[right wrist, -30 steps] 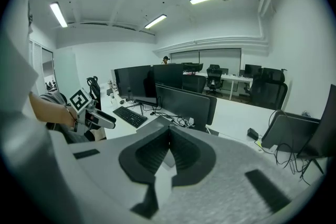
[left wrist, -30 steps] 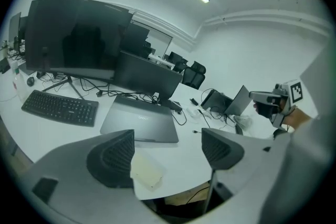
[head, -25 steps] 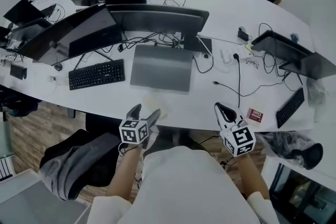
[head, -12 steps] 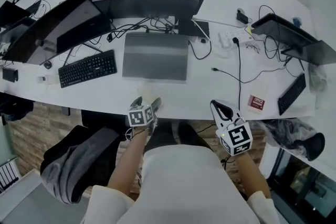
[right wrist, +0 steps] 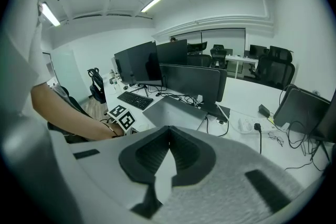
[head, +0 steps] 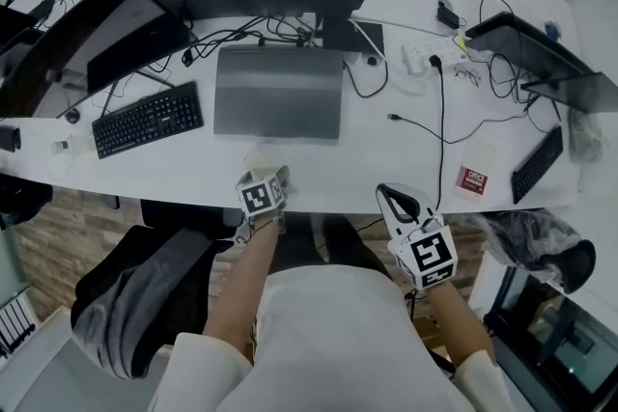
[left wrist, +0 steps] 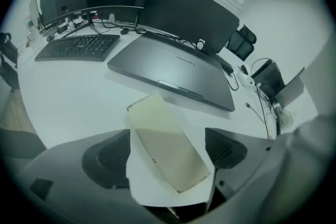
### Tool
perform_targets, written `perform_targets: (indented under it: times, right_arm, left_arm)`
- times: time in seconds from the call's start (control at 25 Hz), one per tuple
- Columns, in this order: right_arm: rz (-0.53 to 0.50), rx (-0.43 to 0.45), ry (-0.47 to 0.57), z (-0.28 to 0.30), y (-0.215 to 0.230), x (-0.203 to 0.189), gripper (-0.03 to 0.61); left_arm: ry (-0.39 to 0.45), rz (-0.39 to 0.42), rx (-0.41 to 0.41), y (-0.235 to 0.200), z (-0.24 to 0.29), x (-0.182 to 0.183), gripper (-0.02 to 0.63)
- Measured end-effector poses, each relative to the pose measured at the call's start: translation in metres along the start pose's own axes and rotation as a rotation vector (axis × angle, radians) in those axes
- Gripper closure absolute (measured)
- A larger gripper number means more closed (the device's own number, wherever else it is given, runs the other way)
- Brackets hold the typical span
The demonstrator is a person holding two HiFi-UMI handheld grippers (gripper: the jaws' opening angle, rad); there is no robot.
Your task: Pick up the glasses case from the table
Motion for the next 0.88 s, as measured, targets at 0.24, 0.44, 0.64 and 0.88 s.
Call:
perform_targets:
  times: [0.24,0.44,0.64,0.88]
  right_arm:
    - [0.003,0.005,-0.027,0.009,-0.003,-0.007,0.577]
    - [0.005,0.003,-0.038,0.014,-0.003,-0.009,0.577]
    - [0.006,0.007,-0.04,0.017,-0.003,-0.009,0.577]
    - [0.006,0.008,-0.028,0.019,-0.002,-0.004,0.577]
  left_arm:
    - [-0.024,-0.008,0.04,-0.006,0.023,-0.002,0.198]
    - [-0.004,0.073,0.132,-0.01,0.033,0.002,0.198]
    - [0.04,0.097,0.163,-0.02,0.023,0.0,0.283]
    - [0.004,0.107,0.061,-0.018,0.007,-0.001,0.306]
Point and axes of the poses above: the fingertips, and each gripper's own axes: z forward along the fingers, y to its right, x out of its top, the point moved 8 cm from there along -z, backward along the fingers, and after that the axes turned 12 degrees about -x, right-handed, at the moved point
